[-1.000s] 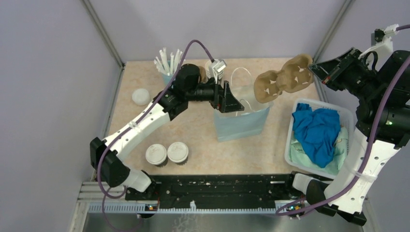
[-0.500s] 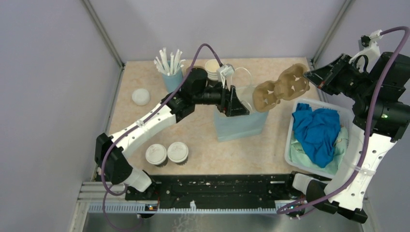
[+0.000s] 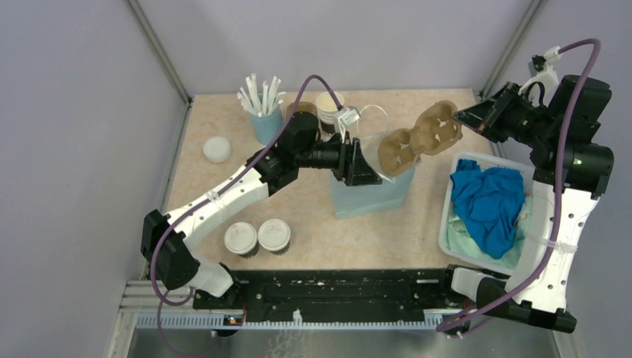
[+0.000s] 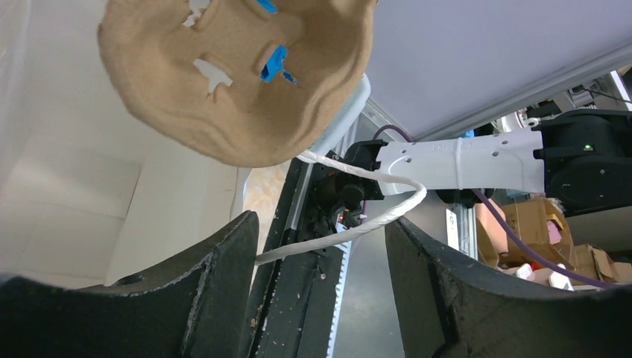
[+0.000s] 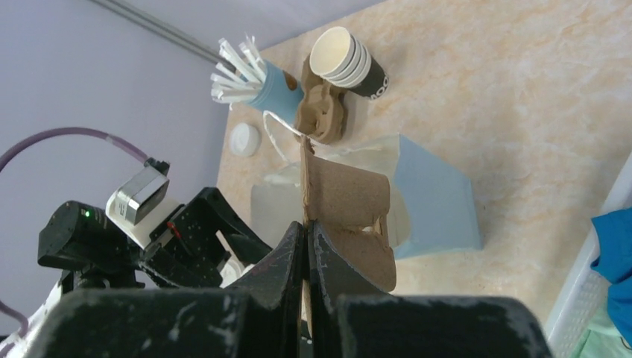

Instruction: Pack the takeout coffee

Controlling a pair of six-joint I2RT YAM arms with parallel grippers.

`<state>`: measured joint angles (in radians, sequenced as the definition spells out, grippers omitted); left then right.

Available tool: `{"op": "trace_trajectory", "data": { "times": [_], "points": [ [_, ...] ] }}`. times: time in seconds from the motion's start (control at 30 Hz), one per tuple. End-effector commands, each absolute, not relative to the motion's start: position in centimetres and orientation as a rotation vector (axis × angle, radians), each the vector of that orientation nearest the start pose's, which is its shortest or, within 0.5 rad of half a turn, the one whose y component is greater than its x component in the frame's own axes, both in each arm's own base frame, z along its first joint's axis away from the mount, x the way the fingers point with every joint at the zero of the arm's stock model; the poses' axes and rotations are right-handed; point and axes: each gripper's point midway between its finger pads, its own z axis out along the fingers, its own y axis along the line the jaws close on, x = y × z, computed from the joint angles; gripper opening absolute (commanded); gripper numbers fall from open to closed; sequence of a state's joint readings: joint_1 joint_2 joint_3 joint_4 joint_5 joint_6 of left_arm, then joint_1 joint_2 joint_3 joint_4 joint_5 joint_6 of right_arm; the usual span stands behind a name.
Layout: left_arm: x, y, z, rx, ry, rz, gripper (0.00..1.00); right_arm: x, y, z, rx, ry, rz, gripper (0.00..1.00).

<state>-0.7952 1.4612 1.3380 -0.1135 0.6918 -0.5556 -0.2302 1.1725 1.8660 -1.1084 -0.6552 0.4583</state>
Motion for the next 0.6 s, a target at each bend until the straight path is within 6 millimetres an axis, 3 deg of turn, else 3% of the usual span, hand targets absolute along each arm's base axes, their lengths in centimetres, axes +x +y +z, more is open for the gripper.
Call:
{"op": "trace_trajectory", "data": {
  "times": [0.0,0.33,0.57],
  "points": [
    [19.5,-39.1,34.7,0.818,1.786,-1.558,0.69,26.5,7.5,45.4,0.200,1.910,0.828,0.00],
    [19.0,-39.1,34.7,0.817,1.799,-1.568,0.69,28.5,9.1,42.8,0.214,1.932,0.870,0.00],
    [19.1,-39.0,34.8,0.815,1.803,-1.548,0.70,29.2,12.0,40.8,0.182,1.973,0.914,0.00]
  ]
}}
